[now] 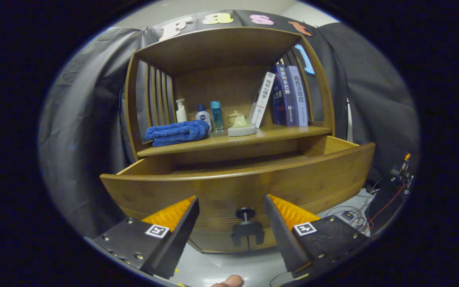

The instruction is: Pull open the drawer, take out the items inside it, and place them on the countertop above the cabinet.

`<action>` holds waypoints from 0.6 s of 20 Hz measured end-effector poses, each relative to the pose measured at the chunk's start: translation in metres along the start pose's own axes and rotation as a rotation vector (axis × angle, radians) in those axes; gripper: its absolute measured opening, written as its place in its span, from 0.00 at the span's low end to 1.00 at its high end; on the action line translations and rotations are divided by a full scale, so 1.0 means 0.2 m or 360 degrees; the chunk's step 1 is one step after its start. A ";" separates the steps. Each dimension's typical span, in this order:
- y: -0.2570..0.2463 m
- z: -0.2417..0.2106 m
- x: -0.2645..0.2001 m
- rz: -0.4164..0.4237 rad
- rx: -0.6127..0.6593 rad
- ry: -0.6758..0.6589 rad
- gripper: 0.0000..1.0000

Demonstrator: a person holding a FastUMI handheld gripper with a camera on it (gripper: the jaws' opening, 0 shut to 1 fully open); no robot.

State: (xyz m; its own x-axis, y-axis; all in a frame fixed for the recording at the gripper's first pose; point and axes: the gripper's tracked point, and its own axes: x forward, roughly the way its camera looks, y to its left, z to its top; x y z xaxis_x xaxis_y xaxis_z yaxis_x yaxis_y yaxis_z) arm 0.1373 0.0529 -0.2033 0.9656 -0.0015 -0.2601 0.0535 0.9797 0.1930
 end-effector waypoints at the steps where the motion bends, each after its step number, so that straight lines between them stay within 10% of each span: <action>1: 0.00 0.00 0.01 -0.0005 -0.0010 0.0008 0.98; 12: -0.03 0.05 0.05 0.0003 -0.0007 -0.0033 0.97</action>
State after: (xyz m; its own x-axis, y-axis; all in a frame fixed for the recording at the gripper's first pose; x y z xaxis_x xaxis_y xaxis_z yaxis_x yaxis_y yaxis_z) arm 0.1498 0.0454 -0.1967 0.9708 -0.0037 -0.2399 0.0505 0.9807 0.1891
